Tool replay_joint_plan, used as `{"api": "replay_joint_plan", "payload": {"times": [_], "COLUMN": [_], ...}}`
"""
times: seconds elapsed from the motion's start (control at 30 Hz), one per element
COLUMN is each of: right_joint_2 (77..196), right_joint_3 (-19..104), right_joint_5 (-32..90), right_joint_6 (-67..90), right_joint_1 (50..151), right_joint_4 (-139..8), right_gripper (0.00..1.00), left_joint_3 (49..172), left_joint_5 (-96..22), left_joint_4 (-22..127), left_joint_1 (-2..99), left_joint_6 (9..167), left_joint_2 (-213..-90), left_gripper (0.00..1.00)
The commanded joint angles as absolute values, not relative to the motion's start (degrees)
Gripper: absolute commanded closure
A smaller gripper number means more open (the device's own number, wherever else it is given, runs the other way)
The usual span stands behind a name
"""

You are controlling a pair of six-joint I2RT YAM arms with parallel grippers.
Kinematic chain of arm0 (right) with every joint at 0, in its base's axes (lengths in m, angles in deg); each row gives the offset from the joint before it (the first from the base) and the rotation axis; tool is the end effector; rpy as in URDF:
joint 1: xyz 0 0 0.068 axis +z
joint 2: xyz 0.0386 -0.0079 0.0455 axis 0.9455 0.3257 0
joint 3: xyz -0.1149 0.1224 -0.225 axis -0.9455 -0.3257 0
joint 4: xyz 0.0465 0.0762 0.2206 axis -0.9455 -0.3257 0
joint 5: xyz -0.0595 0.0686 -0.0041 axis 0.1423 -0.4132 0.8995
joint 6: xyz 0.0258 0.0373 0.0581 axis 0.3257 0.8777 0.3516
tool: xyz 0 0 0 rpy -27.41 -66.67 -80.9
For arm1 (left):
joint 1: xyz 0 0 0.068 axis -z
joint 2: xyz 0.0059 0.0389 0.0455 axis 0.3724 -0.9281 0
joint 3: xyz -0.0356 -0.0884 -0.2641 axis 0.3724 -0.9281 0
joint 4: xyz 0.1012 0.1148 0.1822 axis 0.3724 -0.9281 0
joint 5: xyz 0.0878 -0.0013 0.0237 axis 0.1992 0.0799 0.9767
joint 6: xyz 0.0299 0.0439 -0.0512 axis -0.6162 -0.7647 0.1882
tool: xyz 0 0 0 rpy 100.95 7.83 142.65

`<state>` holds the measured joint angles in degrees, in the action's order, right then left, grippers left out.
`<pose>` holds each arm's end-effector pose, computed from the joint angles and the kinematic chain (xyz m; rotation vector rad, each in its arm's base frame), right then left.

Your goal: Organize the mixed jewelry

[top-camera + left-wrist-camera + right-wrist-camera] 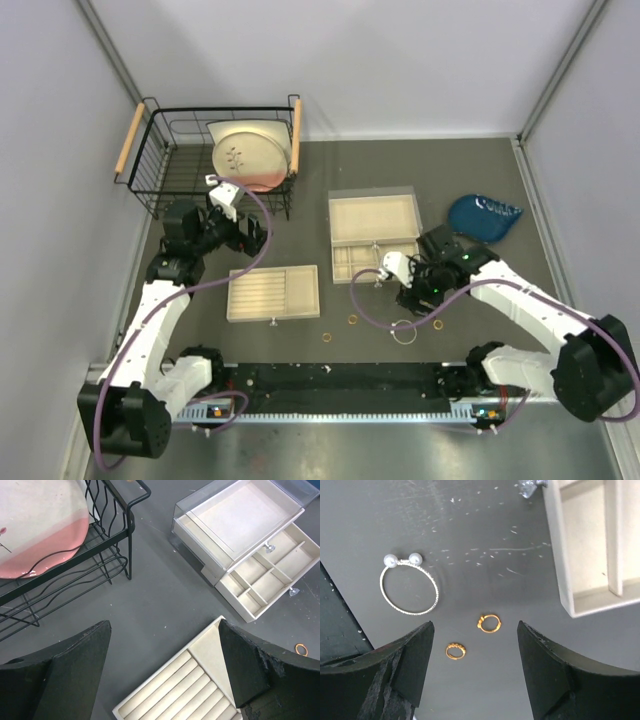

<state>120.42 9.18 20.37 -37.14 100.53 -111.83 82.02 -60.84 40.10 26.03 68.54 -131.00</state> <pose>0.1461 0.1023 0.2083 -1.6534 2.1730 0.3277 0.2058 -0.0478 0.3072 0.5584 1.8315 -0.5039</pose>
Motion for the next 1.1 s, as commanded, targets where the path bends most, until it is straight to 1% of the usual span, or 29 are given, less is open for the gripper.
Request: {"api": "replay_joint_plan", "payload": {"times": [0.0,0.27,0.63,0.77,0.8,0.87,0.9,0.97,1.0,1.07], "right_joint_2": [124.64,130.10,131.60,132.74,133.53,134.15,134.59,134.85,135.03,134.94], "right_joint_3": [8.94,7.53,5.77,4.98,4.89,4.54,4.37,4.10,4.19,4.45], "right_joint_5": [20.34,21.57,23.24,24.03,24.21,24.65,25.34,25.70,26.05,26.75], "right_joint_6": [-37.68,-36.63,-35.05,-34.34,-33.99,-33.73,-33.55,-33.29,-33.11,-33.02], "right_joint_1": [103.95,110.19,114.32,115.81,116.60,117.40,118.27,118.80,118.89,119.07], "right_joint_4": [-105.96,-103.32,-100.51,-98.75,-98.57,-98.22,-98.13,-98.04,-98.13,-98.22], "right_gripper": [0.32,0.40,0.44,0.50,0.54,0.60,0.67,0.74,0.83,0.94], "left_joint_3": [84.35,82.95,81.45,81.19,81.19,81.10,81.01,80.84,80.84,80.66], "left_joint_5": [-61.13,-60.60,-59.90,-59.46,-59.29,-59.02,-58.93,-58.67,-58.58,-58.41], "left_joint_4": [41.46,42.52,43.92,44.19,44.36,44.54,44.54,44.63,44.63,44.71], "left_joint_1": [26.09,26.09,26.09,26.00,26.08,26.09,26.09,26.00,26.08,26.09], "left_joint_6": [67.92,67.83,67.74,67.66,67.65,67.57,67.48,67.39,67.30,67.13], "left_joint_2": [-131.26,-130.82,-130.03,-129.68,-129.59,-129.33,-129.24,-129.15,-129.15,-129.15], "left_gripper": [0.06,0.06,0.06,0.06,0.06,0.06,0.06,0.06,0.06,0.06]}}
